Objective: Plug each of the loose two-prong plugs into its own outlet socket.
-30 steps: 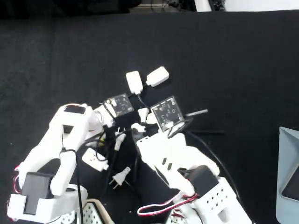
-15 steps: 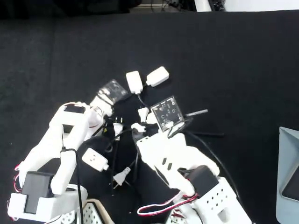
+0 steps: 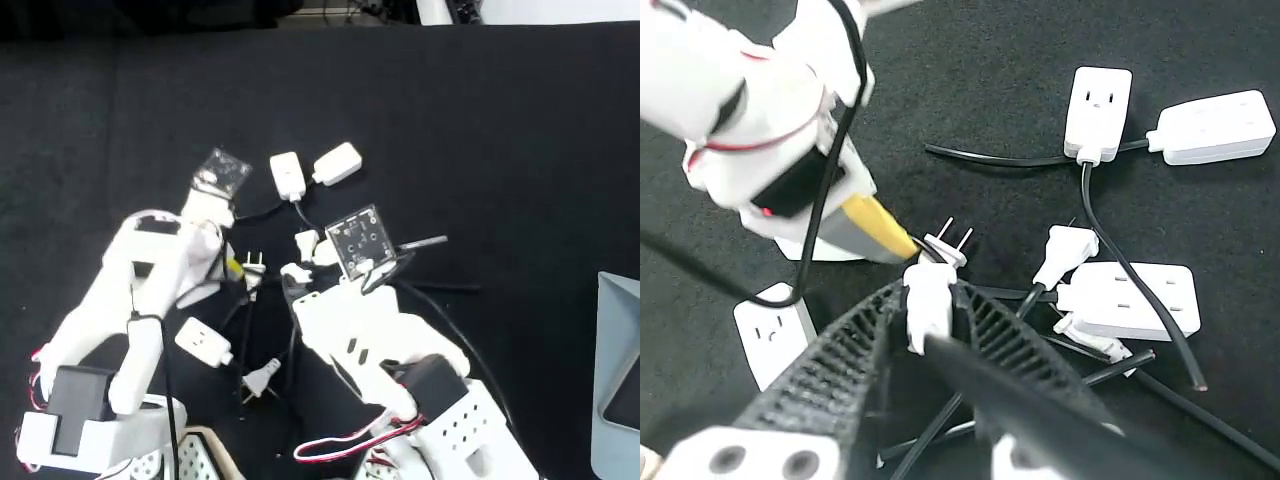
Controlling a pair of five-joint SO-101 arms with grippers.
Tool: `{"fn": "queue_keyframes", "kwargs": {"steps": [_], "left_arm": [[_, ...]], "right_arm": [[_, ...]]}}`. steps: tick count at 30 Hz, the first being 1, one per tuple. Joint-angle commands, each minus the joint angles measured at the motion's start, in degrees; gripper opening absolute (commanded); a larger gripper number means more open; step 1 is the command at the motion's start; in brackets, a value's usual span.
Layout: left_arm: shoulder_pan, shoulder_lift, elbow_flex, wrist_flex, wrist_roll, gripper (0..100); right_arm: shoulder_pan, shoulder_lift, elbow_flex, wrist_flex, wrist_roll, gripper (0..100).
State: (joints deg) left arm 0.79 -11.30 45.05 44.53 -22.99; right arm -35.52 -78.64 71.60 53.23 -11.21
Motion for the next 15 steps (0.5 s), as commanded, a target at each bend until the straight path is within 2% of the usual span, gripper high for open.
{"fn": "queue_keyframes", "kwargs": {"steps": [1,2,7,15], "left_arm": [[-3.5,-0.9,-10.5,9.2,0.3,29],[-4.4,-1.1,-12.3,11.6,-0.6,29],[-6.3,-2.5,-14.8,19.3,-14.9,29],[-5.2,-2.1,-9.9,20.5,-26.4,29]], "right_arm": [[0.6,-0.1,-0.5,-0.9,-0.6,1.2],[0.6,-0.1,-0.5,-0.9,-0.6,1.2],[0.6,-0.1,-0.5,-0.9,-0.6,1.2],[0.6,-0.1,-0.5,-0.9,-0.5,1.2]]}}
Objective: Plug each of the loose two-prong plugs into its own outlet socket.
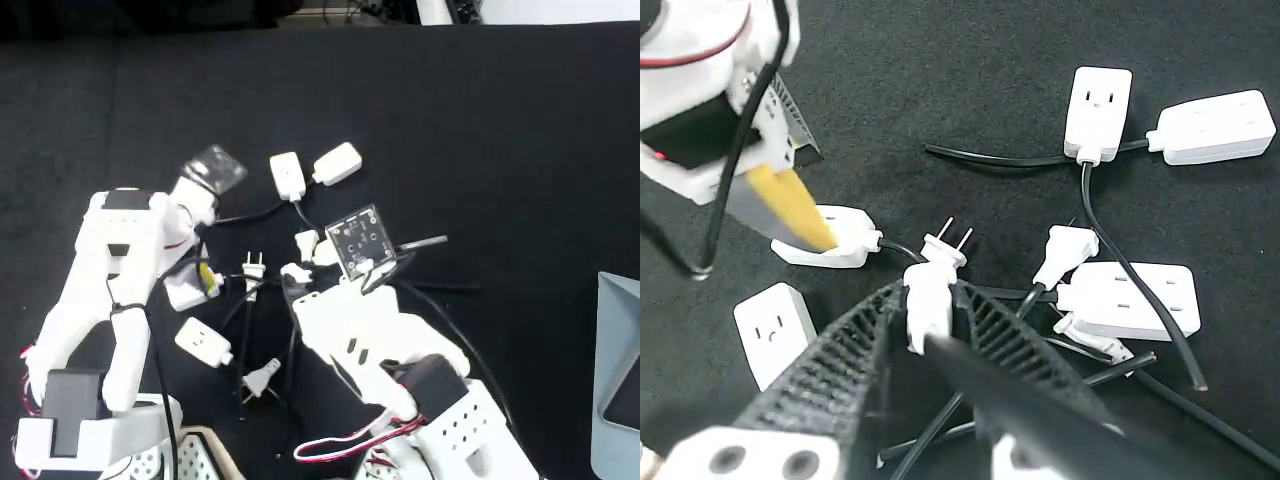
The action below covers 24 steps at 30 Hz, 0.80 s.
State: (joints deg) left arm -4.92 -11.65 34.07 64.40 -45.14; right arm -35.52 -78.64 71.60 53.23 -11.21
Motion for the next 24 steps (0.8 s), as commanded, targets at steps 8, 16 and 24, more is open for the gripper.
{"fn": "queue_keyframes", "kwargs": {"steps": [8,16,24], "left_arm": [[0.5,-1.8,13.1,-17.3,-4.2,28],[1.4,-2.4,14.3,-21.0,-1.5,3],[1.3,-7.4,8.3,-7.8,-1.4,3]], "right_arm": [[0.6,-0.1,-0.4,-0.9,-0.5,1.2],[0.6,-0.1,-0.4,-0.9,-0.5,1.2],[0.6,-0.1,-0.3,-0.8,-0.5,1.2]]}}
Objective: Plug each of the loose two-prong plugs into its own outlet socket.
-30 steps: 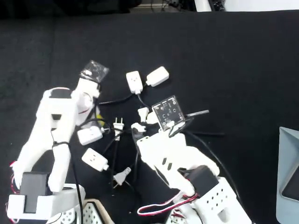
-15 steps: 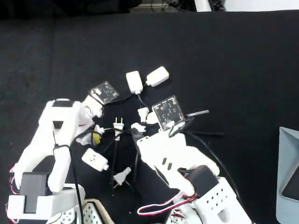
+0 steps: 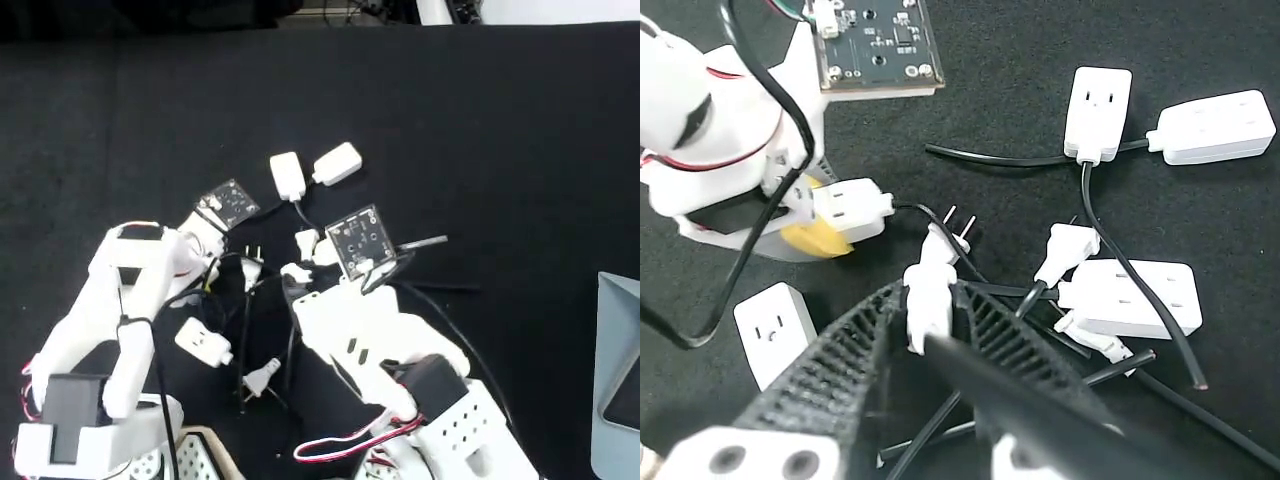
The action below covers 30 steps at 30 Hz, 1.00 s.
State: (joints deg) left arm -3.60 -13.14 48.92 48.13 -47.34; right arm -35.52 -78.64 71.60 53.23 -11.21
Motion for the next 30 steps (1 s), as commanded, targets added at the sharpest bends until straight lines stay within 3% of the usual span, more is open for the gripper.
{"fn": "queue_keyframes", "kwargs": {"steps": [1,5,12,24,30], "left_arm": [[0.0,-8.0,-7.9,10.7,0.8,3],[-0.6,-18.2,-10.8,15.6,1.8,3],[-0.2,-27.4,-11.1,15.4,7.2,3],[-2.2,-27.3,-7.5,4.5,16.2,3],[3.6,-23.6,1.7,-1.8,15.9,3]], "right_arm": [[0.6,-0.1,-0.3,-0.8,-0.5,1.2],[0.6,-0.1,-0.3,-0.8,-0.4,1.2],[0.6,-0.1,-0.3,-0.8,-0.4,1.2],[0.6,-0.1,-0.3,-0.8,-0.5,1.2],[0.6,-0.1,-0.3,-0.8,-0.5,1.2]]}}
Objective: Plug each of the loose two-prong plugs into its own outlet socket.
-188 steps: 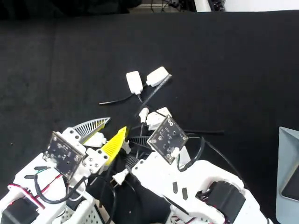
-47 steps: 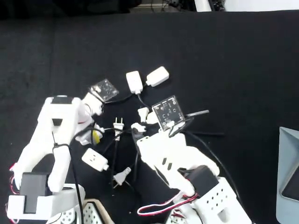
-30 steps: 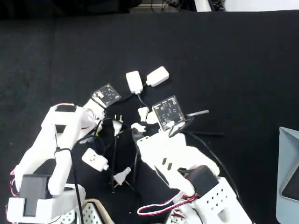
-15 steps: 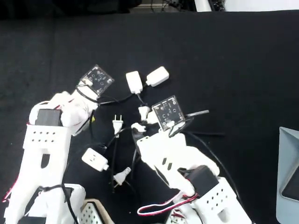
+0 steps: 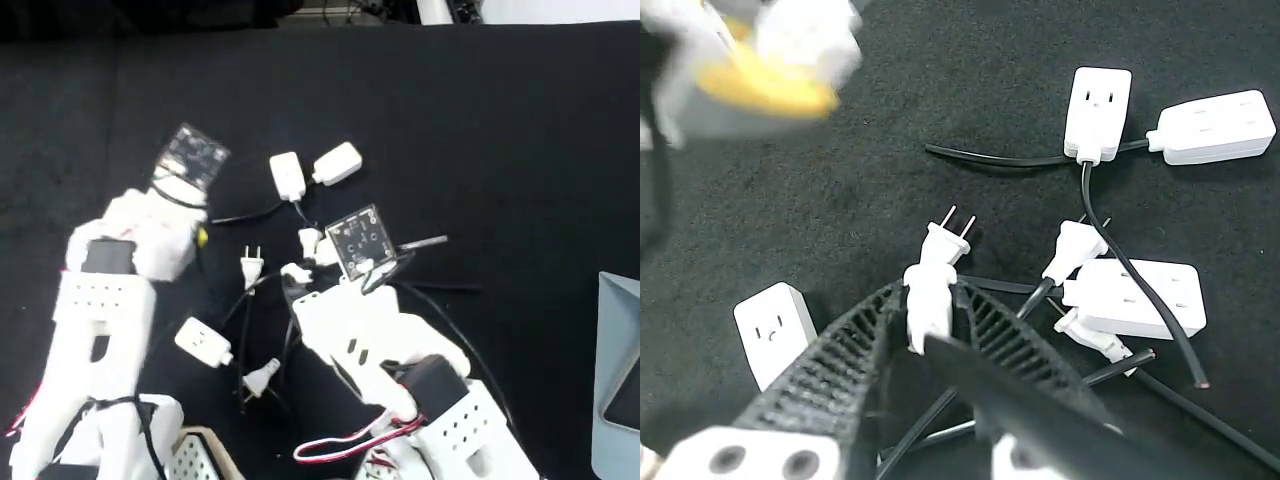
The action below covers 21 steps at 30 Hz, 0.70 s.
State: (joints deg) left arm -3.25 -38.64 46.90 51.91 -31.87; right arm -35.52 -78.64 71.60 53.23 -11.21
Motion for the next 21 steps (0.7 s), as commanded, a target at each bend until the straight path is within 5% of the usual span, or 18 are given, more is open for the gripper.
{"fn": "queue_keyframes", "kwargs": {"steps": [1,12,21], "left_arm": [[3.9,3.4,5.0,-7.6,0.4,3],[4.5,24.1,0.9,-13.4,0.7,4],[3.9,21.6,-5.7,-3.3,9.7,30]], "right_arm": [[0.6,-0.1,-0.3,-0.8,-0.5,1.2],[0.6,-0.1,-0.3,-0.8,-0.7,1.2],[3.7,-0.1,-0.3,-1.1,-0.6,1.2]]}}
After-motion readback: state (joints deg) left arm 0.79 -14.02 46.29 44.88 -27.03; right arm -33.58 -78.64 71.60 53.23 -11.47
